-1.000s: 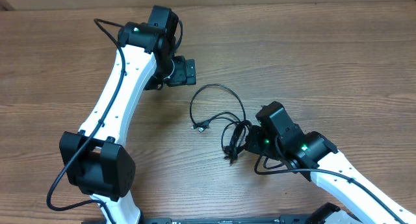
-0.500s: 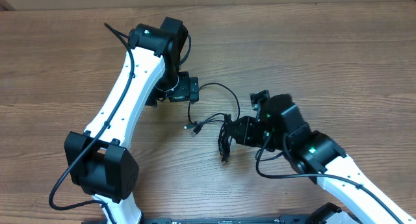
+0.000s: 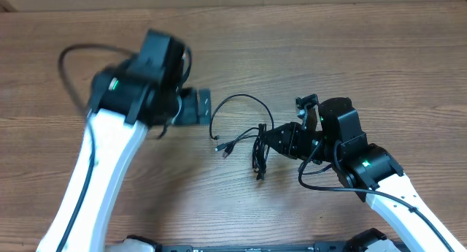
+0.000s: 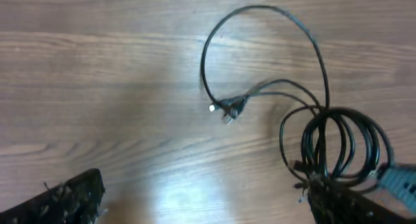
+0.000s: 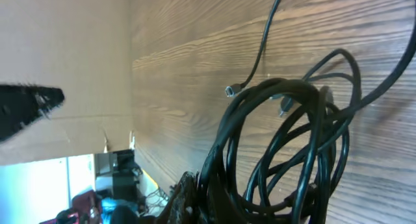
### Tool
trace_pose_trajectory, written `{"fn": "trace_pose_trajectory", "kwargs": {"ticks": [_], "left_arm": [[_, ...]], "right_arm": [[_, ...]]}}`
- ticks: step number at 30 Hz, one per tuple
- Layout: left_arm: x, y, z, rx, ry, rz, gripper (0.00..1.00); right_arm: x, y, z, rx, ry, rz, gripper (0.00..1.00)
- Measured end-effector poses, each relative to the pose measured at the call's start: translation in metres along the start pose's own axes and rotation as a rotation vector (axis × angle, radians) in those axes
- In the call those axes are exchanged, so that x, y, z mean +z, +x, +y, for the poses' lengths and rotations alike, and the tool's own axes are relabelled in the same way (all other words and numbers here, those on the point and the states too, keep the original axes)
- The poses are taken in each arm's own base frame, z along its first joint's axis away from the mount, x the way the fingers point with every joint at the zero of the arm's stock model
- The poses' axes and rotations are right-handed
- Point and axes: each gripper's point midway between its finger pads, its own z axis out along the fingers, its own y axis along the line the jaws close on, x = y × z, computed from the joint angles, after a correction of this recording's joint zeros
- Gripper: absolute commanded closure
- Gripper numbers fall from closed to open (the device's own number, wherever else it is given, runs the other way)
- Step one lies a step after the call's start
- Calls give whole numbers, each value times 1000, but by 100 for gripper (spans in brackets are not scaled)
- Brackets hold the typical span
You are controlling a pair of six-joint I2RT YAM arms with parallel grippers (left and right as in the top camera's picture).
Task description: Untangle cables
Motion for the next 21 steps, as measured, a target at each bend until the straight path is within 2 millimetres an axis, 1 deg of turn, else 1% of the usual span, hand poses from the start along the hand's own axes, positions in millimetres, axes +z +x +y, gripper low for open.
{"fn": "trace_pose_trajectory", "kwargs": {"ticks": [1, 2, 4, 7, 8, 10, 15, 19, 21], "left_arm": [[0, 6, 2, 1, 8, -19, 0], [2, 17, 6, 1, 14, -28, 0], [14, 34, 10, 4, 46, -46, 1], [25, 45, 2, 12, 134, -78, 0], [27, 49, 0, 15, 163, -82, 0], [30, 58, -5, 20, 208, -75, 0], [36, 64, -15, 26, 275, -51, 1], [32, 58, -26, 42, 334, -75, 1], [29, 55, -35, 74, 387, -89, 0]], "right_arm": [[0, 0, 0, 0, -1, 1, 96], [0, 1, 1, 1, -5, 5, 96], [0, 0, 5, -9, -24, 7, 96], [-1, -3, 19, -46, -87, 5, 96], [-2, -4, 26, -66, -119, 4, 96], [-3, -4, 35, -91, -158, 7, 96], [-4, 0, 39, -93, -182, 34, 96], [-4, 2, 41, -92, -195, 47, 96], [-5, 3, 44, -97, -210, 53, 96]]}}
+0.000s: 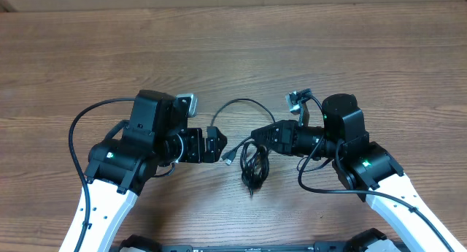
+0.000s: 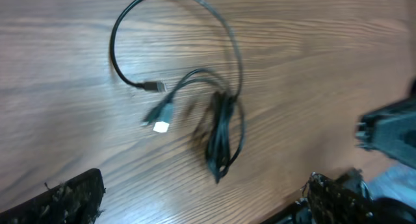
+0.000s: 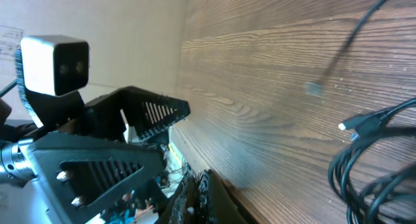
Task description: Untangle cables
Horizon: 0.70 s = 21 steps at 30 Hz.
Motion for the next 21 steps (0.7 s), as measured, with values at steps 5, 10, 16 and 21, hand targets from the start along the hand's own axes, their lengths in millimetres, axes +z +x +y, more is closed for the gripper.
{"fn": "trace_pose_trajectory", "kwargs": {"ticks": [5, 10, 16, 21], "left_arm": [[0, -2, -13, 67, 70, -2, 0], [0, -4, -17, 104, 95, -9, 0], [7, -6, -5, 104, 32, -2, 1], [19, -7, 7, 66, -16, 28, 0]], "right_arm": [[0, -2, 5, -18, -21, -3, 96], [0, -5, 13, -50, -54, -10, 96], [-3, 10, -28, 49, 125, 12, 74], [-15, 14, -78, 93, 372, -33, 57]]}}
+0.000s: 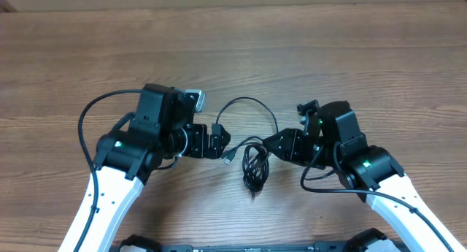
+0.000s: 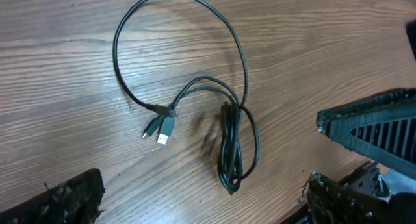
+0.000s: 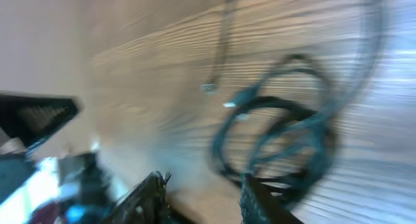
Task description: Untangle cables
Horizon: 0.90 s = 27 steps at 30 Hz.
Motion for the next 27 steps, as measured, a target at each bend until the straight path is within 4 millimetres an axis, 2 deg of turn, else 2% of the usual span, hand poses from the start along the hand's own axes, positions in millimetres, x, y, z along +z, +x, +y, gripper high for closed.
{"fn": "trace_pose_trajectory", "kwargs": {"ticks": [1, 4, 6, 9, 10, 14, 15, 17, 20, 21, 22, 25, 27], "left_arm": [[5, 1, 2, -10, -6, 19, 0], [32, 8, -2, -5, -5, 97, 0], [51, 12, -12, 19, 12, 136, 0], [85, 26, -35, 79, 41, 206, 0], [97, 31, -44, 105, 39, 219, 1], [127, 54, -40, 89, -66, 290, 0], [135, 59, -36, 79, -90, 306, 5], [150, 65, -28, 48, -122, 335, 28], [160, 71, -23, 22, -134, 363, 74], [160, 71, -23, 16, -136, 364, 83], [160, 71, -23, 13, -136, 363, 96], [156, 69, -19, -8, -149, 373, 96], [148, 57, -16, -34, -160, 365, 96]], "right_arm": [[-1, -3, -12, 16, 50, -17, 51], [-11, -14, -31, 54, 115, -73, 50], [-25, -23, -45, 105, 152, -121, 49], [-56, -33, -70, 206, 207, -211, 49], [-64, -31, -75, 234, 220, -227, 49], [-82, -27, -82, 267, 237, -268, 48], [-85, -26, -80, 259, 234, -274, 48], [-87, -25, -79, 250, 231, -280, 48], [-87, -25, -79, 245, 233, -278, 48], [-87, -24, -79, 245, 234, -277, 48], [-87, -24, -79, 245, 234, -277, 48], [-87, -24, -79, 243, 235, -274, 48], [-87, -22, -80, 249, 239, -267, 47]]}}
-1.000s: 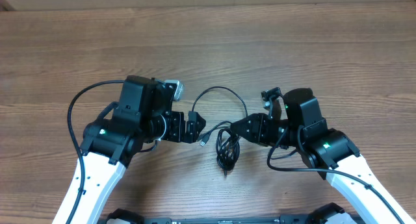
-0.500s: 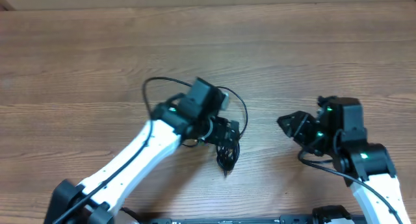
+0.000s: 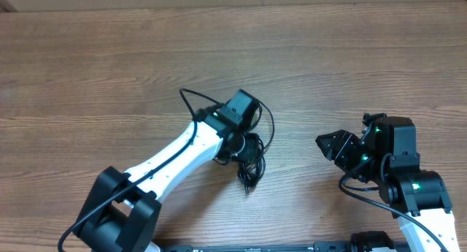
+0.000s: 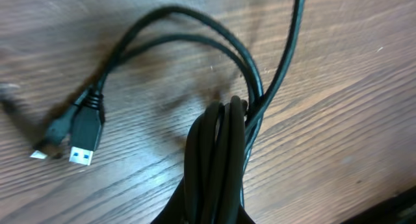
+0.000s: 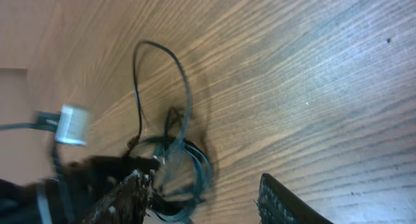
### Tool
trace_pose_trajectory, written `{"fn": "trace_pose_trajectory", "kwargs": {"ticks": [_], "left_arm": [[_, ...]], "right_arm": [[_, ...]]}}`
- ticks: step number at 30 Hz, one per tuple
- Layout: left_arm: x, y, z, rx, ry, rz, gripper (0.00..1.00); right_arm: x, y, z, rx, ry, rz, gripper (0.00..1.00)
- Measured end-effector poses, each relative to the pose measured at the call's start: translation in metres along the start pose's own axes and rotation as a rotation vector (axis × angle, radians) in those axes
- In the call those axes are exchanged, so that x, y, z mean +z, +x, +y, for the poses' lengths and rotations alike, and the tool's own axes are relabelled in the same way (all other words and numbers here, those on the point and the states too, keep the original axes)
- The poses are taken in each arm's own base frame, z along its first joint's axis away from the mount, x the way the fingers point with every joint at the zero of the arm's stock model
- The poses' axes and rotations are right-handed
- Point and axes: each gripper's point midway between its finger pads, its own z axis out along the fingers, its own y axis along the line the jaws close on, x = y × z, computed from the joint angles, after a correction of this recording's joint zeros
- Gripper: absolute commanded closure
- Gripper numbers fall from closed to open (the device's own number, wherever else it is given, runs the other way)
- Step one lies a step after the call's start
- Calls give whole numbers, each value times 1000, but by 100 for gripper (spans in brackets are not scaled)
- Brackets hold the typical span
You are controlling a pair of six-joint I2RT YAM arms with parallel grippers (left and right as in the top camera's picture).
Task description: Untangle cables
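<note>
The black cable bundle [image 3: 252, 170] lies at the middle of the table, with a thin loop [image 3: 267, 124] arching off behind it. My left gripper [image 3: 244, 147] sits on top of it, shut on the coiled strands [image 4: 214, 139], which run straight into the jaws [image 4: 211, 212]. Two USB plugs [image 4: 79, 129] lie loose to the left of the coil. My right gripper [image 3: 326, 144] stands open well to the right, apart from the cables. In the right wrist view its fingers [image 5: 123, 198] are spread wide, and the coil [image 5: 185, 160] lies beyond them.
The brown wooden table [image 3: 365, 62] carries only the cables and the two arms. The left arm [image 3: 168, 164] stretches diagonally from the front left to the middle. A paler strip runs along the far edge.
My left gripper was open just left of the plugs; it is now over the coil and shut on it. My right gripper, then beside the coil, is now farther right, open.
At first my right gripper was at the coil and my left arm was off to the left. Then both grippers stood on either side of the cables, the left one open by the plugs. Now the left holds the coil and the right stands away.
</note>
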Motion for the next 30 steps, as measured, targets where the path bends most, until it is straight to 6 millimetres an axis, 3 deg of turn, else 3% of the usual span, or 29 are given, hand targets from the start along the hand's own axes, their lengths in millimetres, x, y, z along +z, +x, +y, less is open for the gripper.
{"fn": "trace_pose_trajectory", "kwargs": {"ticks": [2, 7, 9, 11, 14, 22, 28, 29, 30], "left_arm": [[-12, -9, 0, -7, 7, -22, 96], [-74, -38, -19, 146, 105, -158, 96], [-95, -39, -28, 250, 162, -197, 96], [-115, -27, -34, 421, 234, -205, 96], [-124, -15, -33, 541, 288, -190, 96], [-146, -26, -29, 615, 439, -269, 95], [-153, -28, -32, 600, 490, -285, 77], [-153, -28, -33, 600, 494, -285, 80], [-153, -27, -33, 601, 500, -285, 96]], "right_arm": [[0, 2, -1, 3, 6, 7, 47], [0, 9, 2, -10, -19, 46, 47], [-1, 13, 12, -57, -76, 72, 42], [-4, 22, 27, -139, -167, 121, 41], [-8, 33, 41, -231, -262, 169, 41], [-18, 47, 60, -330, -403, 230, 41], [-22, 50, 69, -353, -458, 243, 42], [-23, 50, 69, -355, -461, 244, 41], [-23, 50, 69, -356, -463, 244, 42]]}}
